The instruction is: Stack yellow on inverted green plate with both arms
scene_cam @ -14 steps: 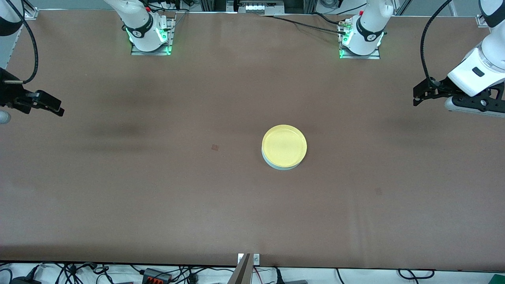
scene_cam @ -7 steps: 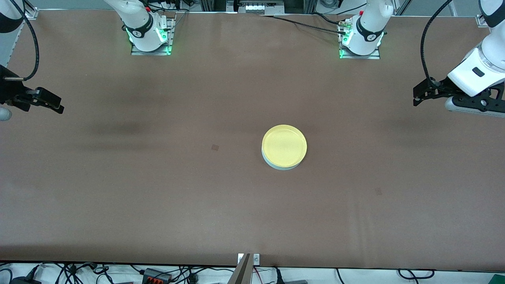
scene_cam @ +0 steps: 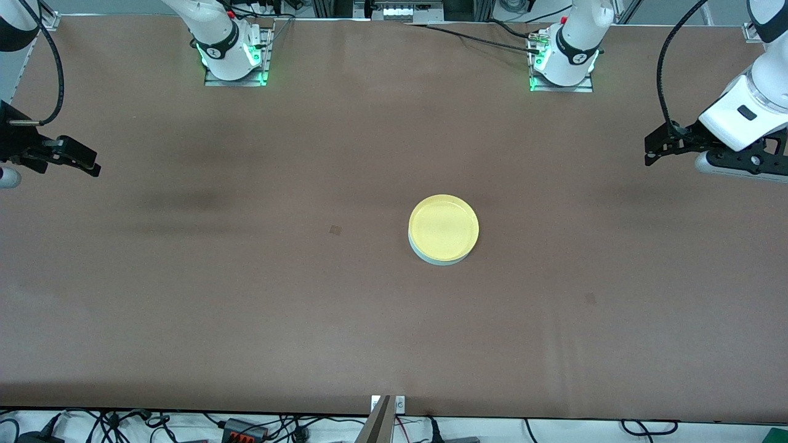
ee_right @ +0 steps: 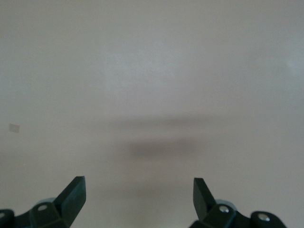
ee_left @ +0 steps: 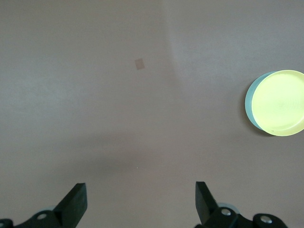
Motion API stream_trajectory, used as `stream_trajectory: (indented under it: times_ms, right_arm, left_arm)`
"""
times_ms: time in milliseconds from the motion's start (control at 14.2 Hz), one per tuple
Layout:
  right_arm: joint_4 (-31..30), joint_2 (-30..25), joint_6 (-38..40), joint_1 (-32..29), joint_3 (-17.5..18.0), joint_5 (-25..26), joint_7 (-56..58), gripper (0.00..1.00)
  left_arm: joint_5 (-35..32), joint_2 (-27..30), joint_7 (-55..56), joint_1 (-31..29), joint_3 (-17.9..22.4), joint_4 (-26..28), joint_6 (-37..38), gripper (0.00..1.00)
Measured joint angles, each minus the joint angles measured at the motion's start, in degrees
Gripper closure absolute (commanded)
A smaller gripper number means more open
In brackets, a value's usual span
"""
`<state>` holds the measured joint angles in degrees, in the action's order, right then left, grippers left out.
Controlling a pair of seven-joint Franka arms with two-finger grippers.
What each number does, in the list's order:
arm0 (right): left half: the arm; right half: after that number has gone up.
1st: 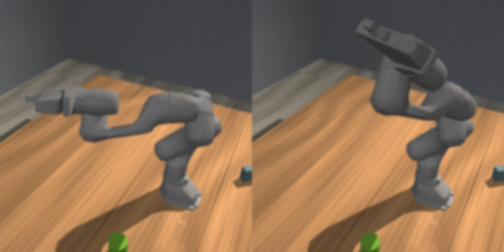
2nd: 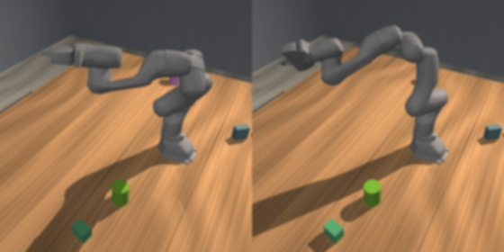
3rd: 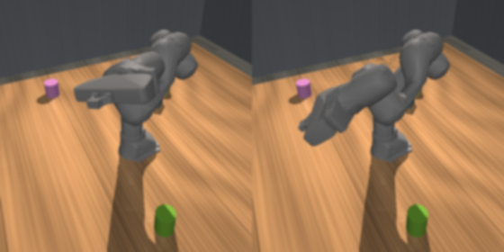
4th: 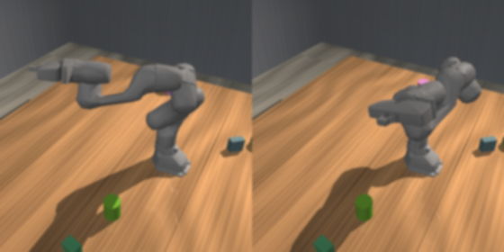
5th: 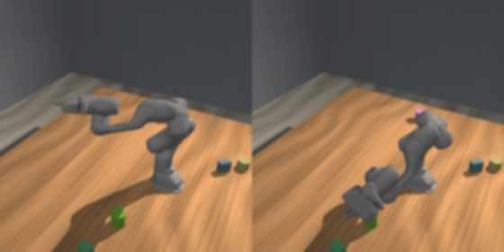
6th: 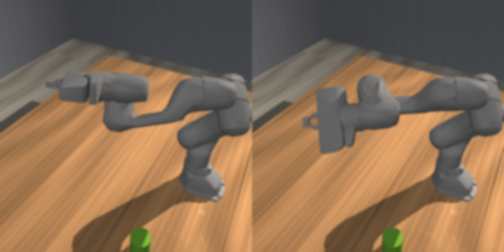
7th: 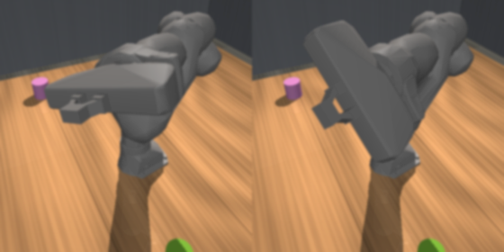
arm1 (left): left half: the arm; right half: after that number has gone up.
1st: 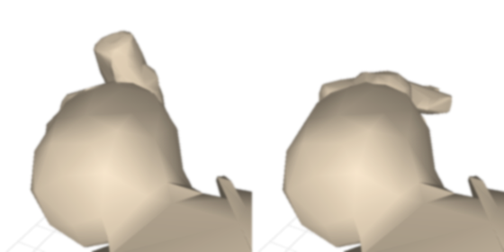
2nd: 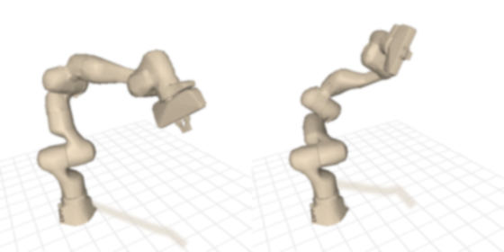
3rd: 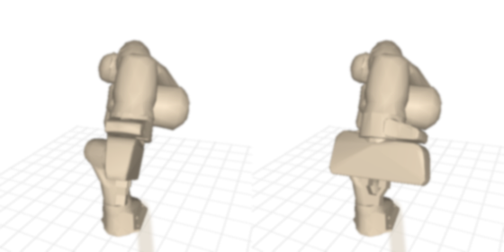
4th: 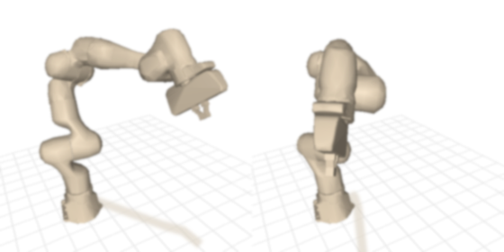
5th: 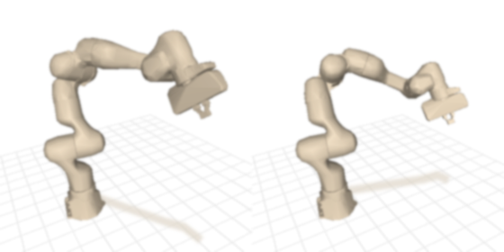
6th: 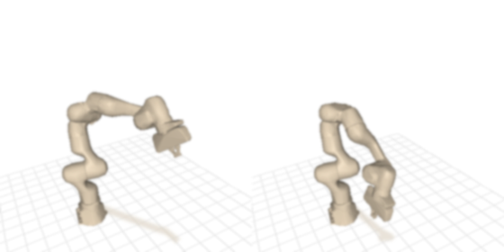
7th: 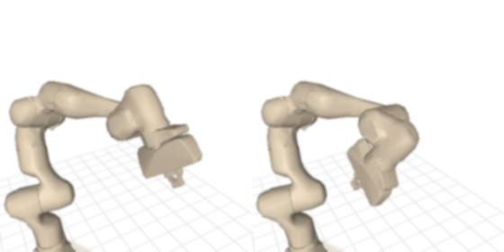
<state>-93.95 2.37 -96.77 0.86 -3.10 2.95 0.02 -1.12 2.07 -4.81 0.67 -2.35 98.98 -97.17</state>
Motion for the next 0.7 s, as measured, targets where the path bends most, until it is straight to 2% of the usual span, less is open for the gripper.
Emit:
stream_trajectory:
  times_ms: [702]
  right_arm:
    - [-0.22,0.0,0.0,0.22,0.19,0.74,0.0,0.0]
  left_arm:
    - [0.0,0.0,0.06,0.01,-0.09,-0.58,1.67,0.0]
